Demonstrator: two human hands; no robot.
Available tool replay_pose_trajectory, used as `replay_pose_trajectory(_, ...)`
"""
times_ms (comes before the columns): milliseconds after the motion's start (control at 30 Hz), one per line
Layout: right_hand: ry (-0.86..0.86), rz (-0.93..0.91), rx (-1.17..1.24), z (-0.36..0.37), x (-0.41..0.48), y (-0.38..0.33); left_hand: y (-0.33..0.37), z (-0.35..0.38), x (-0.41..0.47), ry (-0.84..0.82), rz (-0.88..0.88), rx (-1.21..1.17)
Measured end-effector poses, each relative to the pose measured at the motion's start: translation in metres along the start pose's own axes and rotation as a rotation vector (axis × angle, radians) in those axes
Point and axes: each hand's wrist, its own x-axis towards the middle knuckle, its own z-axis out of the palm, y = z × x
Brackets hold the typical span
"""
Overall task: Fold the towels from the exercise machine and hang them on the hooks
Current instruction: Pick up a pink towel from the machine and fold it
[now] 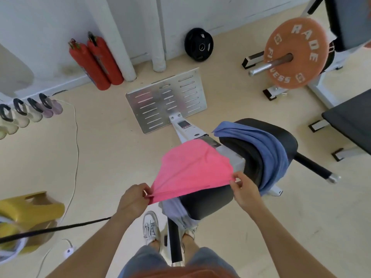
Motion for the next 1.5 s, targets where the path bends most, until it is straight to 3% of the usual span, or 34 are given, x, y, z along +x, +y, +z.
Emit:
replay_pose_trajectory(67,-0.083,0.123,0.22,-0.004,-0.003,-0.004,0.005,-0.001,-0.001,-0.05,-0.021,0.02)
replay_pose_trajectory(167,-0.054,0.13,0.321,-0.011,-0.003,-0.013,0.021,0.001,-0.002,-0.037,0.052,0.092)
replay_pose_trajectory(333,-0.059,0.067,0.478,-0.022,-0.007,-0.032,0.106,0.018,-0.02,0.019,0.554,0.017)
replay_pose_trajectory(433,-0.077,0.017,0.506,-0.024,-0.012,-0.045,0.156,0.028,-0.033,-0.001,0.677,-0.05)
replay_pose_trajectory(533,-0.065,-0.057,0.503,-0.033,-0.019,-0.066,0.181,0.019,-0.043,0.124,0.597,-0.239)
replay_pose_trajectory(633,-0.08,-0.115,0.66,-0.044,-0.028,-0.094,0.184,-0.007,-0.054,0.154,0.443,-0.529)
replay_pose_trajectory(800,-0.241,-0.258,0.967,-0.041,-0.057,-0.16,0.188,-0.064,-0.086,0.388,0.487,-0.763)
replay_pose_trajectory(1033,-0.368,-0.567,0.878,-0.057,-0.103,-0.24,0.165,-0.144,-0.13,0.557,0.639,-0.687)
replay_pose_trajectory(1133,-0.41,-0.659,0.852,-0.06,-0.116,-0.266,0.158,-0.174,-0.153,0.603,0.639,-0.803)
replay_pose_trajectory(1333,-0.752,-0.599,1.083,-0.059,-0.139,-0.295,0.138,-0.204,-0.186,1.0,0.675,-0.588)
replay_pose_trajectory(1500,-0.824,-0.6,1.064,-0.05,-0.157,-0.311,0.125,-0.21,-0.202,1.081,0.753,-0.71)
